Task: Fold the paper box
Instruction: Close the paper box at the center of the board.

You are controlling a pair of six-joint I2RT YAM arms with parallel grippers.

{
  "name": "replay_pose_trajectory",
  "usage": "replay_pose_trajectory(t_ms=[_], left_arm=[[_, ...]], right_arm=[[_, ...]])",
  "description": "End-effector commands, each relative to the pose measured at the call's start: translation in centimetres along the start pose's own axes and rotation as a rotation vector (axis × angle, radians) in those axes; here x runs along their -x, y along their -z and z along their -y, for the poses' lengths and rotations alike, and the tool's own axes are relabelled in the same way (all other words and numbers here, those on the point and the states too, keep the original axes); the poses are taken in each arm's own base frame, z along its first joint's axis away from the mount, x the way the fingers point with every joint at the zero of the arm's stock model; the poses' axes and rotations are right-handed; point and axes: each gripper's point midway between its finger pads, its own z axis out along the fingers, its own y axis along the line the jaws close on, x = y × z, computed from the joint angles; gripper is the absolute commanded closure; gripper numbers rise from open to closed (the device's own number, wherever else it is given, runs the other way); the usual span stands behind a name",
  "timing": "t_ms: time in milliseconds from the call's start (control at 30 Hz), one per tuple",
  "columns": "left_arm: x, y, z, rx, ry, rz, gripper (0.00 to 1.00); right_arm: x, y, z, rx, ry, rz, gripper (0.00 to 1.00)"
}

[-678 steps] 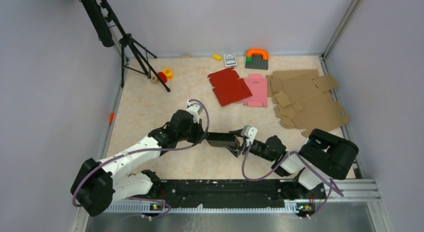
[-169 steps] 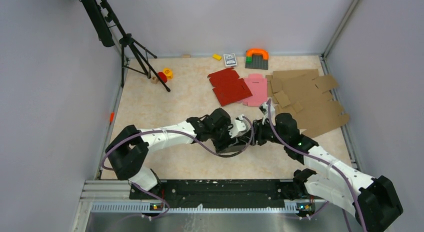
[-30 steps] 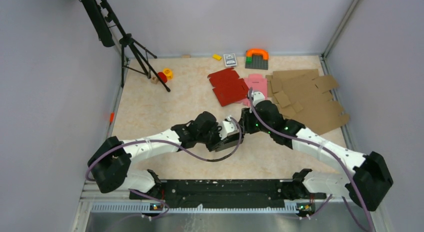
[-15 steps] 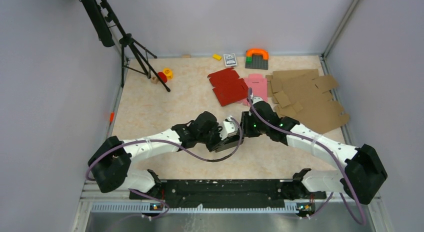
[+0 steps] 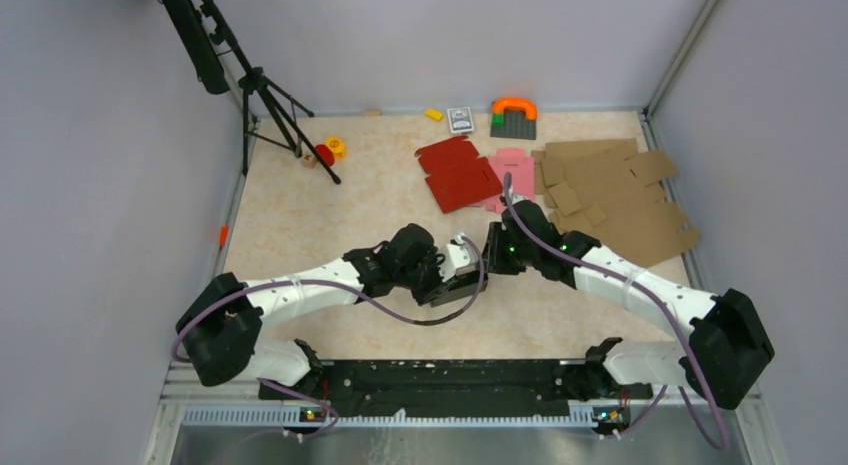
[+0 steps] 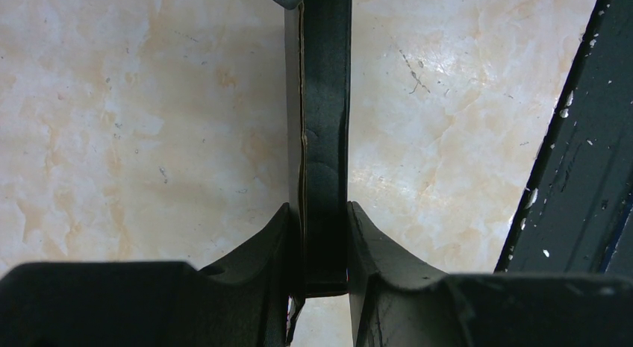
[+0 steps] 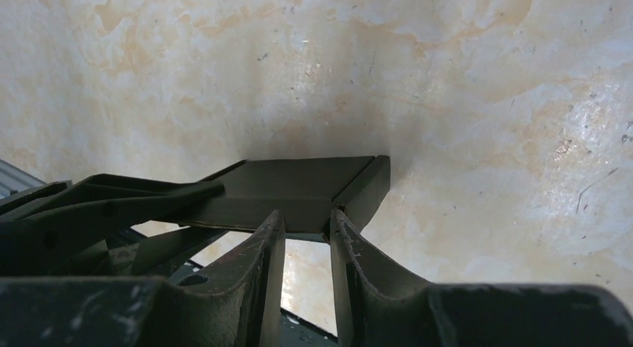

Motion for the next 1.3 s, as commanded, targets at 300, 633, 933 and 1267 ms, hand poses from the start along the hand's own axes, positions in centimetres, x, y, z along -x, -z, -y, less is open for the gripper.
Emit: replay_pose_trajectory(t_ms=[300, 633, 933, 1267], left_arm=[[2.1, -0.1, -0.9, 0.028, 0.001, 0.045, 0.82], [2.1, -0.1, -0.9, 0.026, -0.004, 0.041, 0.82], [2.1, -0.2, -1.0, 0.030, -0.005, 0.034, 0.82], [1.9, -0.5, -1.1, 0.033, 0.002, 0.017, 0.82]], right_arm=[[0.6, 0.6, -2.1, 0.077, -0.070, 0.000, 0.80], [1.9, 0.9, -2.5, 0.059, -0.078, -0.006, 0.81], [1.1, 0.3, -2.2, 0.053, -0.069, -0.085, 0.83], [-0.9, 0.0, -0.3, 0.087, 0.051, -0.061, 0.86]])
